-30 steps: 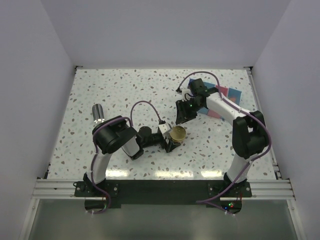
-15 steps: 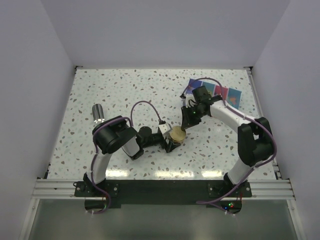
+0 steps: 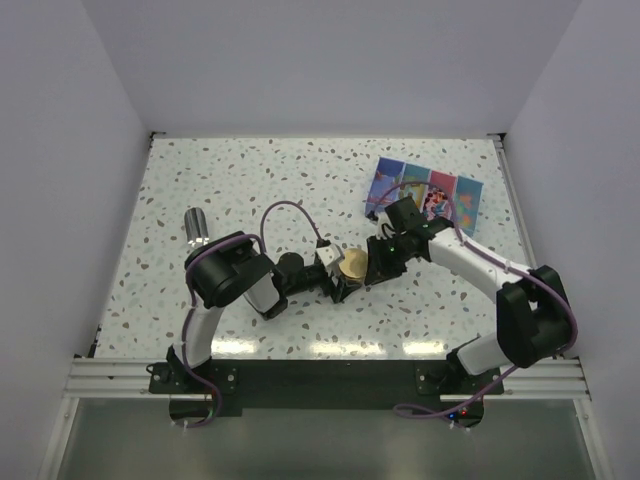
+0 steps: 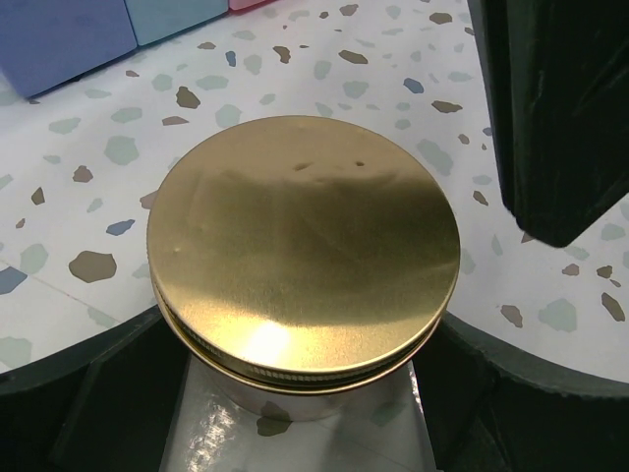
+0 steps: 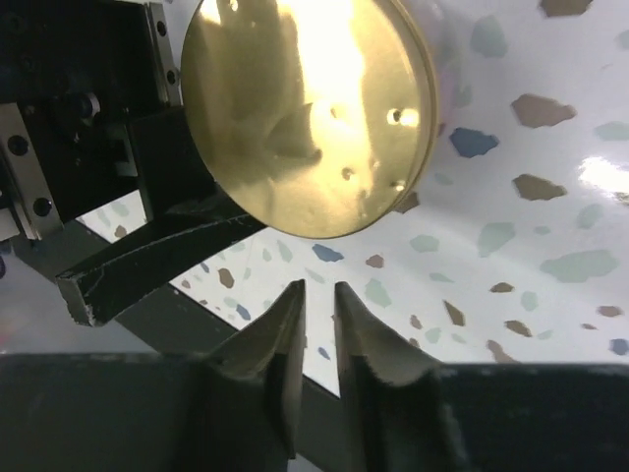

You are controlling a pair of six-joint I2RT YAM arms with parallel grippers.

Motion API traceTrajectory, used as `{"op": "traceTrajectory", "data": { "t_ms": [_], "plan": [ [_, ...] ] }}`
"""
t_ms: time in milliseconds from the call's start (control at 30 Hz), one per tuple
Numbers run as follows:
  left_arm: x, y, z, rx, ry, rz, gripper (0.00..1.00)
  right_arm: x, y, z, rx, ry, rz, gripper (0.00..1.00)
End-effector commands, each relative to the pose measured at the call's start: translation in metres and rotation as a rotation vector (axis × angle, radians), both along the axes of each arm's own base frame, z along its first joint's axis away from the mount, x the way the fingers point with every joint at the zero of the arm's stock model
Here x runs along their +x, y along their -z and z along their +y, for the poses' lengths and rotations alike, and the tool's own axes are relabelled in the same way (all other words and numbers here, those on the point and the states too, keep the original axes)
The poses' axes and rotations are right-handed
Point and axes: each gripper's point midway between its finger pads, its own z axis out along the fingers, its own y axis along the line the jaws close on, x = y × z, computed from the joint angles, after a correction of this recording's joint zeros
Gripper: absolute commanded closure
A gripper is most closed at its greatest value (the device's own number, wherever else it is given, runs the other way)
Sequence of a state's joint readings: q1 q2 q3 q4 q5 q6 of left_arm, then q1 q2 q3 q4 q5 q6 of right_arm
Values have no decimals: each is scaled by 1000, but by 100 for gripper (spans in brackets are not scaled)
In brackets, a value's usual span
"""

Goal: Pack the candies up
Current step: Screw the bottle lid onto the packing bottle.

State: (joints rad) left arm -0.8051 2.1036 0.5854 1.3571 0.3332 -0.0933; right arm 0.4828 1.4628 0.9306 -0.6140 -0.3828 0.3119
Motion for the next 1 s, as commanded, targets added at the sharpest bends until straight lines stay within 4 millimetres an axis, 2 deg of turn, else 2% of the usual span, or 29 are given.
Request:
{"op": "traceTrajectory", "data": {
  "t_ms": [0, 33, 67, 100, 133, 167, 200, 233, 267, 433, 533, 667, 733, 800, 833, 867, 933, 967],
  "plan": [
    [10, -12, 2, -17, -32, -33, 17, 34, -35, -4, 15, 36, -109, 75],
    [9, -12, 2, -16, -31, -31, 17, 40, -41, -3, 27, 24, -119, 71],
    [8, -11, 3, -17, -30, -29, 17, 47, -37, -4, 11, -6, -119, 66],
    [7, -11, 3, -19, -28, -29, 17, 58, -49, 2, 19, -28, -152, 60],
    [7, -11, 3, -20, -27, -27, 17, 63, -52, 5, 22, -54, -163, 57],
    [6, -11, 4, -21, -26, -26, 17, 68, -44, 9, 22, -103, -148, 55],
    [5, -12, 3, -23, -23, -24, 17, 77, -53, 14, 32, -122, -165, 53],
    [5, -12, 3, -25, -20, -24, 17, 78, -52, 20, 57, -171, -162, 53],
    [4, -13, 3, -28, -18, -22, 17, 87, -49, 25, 58, -190, -157, 53],
    [4, -14, 3, -30, -16, -20, 17, 101, -35, 35, 69, -242, -132, 53],
    [4, -15, 3, -30, -18, -18, 17, 101, -26, 40, 85, -251, -116, 54],
    [5, -13, 4, -25, -26, -13, 17, 93, -14, 34, 68, -247, -81, 58],
    [5, -12, 4, -23, -31, -10, 17, 89, -15, 32, 68, -246, -85, 60],
    [7, -12, 3, -24, -39, -8, 17, 79, -9, 27, 56, -244, -70, 66],
    [9, -10, 5, -19, -46, -5, 17, 76, -13, 25, 56, -241, -84, 69],
    [10, -10, 4, -16, -52, -6, 17, 67, -6, 21, 45, -240, -62, 73],
    [13, -9, 6, -9, -64, -3, 17, 61, -10, 17, 41, -221, -72, 76],
    [13, -8, 6, -7, -67, 0, 17, 54, -5, 13, 35, -212, -55, 78]
  ]
}}
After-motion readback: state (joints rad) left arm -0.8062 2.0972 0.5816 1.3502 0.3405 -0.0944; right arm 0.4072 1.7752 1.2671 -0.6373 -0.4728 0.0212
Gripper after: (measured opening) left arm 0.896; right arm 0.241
